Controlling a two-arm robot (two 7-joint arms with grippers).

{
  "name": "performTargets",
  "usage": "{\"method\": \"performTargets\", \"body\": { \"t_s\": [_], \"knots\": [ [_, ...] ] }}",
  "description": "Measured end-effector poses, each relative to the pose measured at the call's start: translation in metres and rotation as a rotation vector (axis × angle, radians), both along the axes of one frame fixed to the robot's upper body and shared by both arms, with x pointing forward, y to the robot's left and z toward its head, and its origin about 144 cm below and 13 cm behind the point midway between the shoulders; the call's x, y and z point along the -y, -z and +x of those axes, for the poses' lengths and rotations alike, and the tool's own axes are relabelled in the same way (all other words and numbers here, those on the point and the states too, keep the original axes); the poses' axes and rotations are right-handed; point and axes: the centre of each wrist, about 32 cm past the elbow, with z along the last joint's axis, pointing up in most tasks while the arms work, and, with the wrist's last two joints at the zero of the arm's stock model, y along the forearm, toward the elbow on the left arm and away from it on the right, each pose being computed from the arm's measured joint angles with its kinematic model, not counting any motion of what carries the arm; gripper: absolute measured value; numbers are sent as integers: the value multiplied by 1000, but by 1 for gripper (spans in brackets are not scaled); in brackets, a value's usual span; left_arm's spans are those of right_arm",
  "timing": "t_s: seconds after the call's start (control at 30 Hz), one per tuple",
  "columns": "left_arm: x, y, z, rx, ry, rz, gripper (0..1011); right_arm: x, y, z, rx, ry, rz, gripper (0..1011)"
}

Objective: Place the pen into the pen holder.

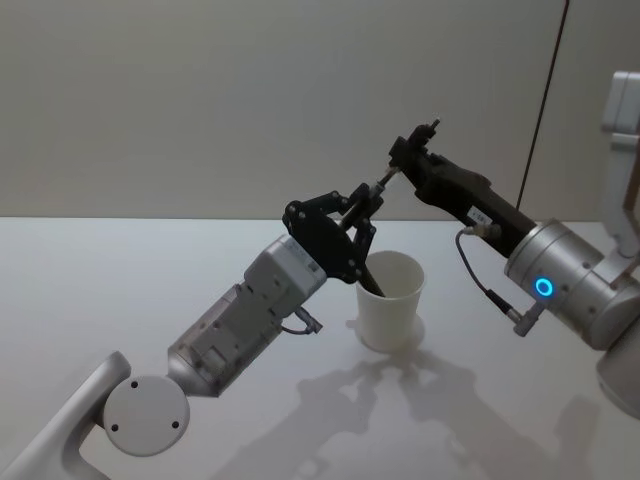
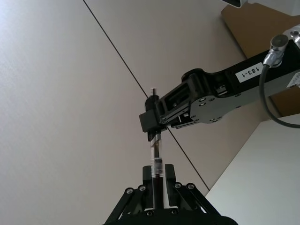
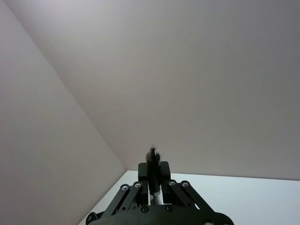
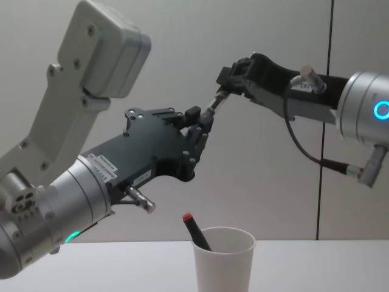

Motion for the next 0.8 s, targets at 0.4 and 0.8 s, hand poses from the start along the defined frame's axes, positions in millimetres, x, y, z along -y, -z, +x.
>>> {"method": "performTargets", "body": {
  "t_s": [0.4, 0.8],
  "knots": [
    [0, 0, 0, 0, 0, 0, 508, 0, -1, -1, 6, 4, 5, 146],
    [0, 0, 0, 0, 0, 0, 883, 1, -3, 0, 14, 17, 8, 146]
  ]
}}
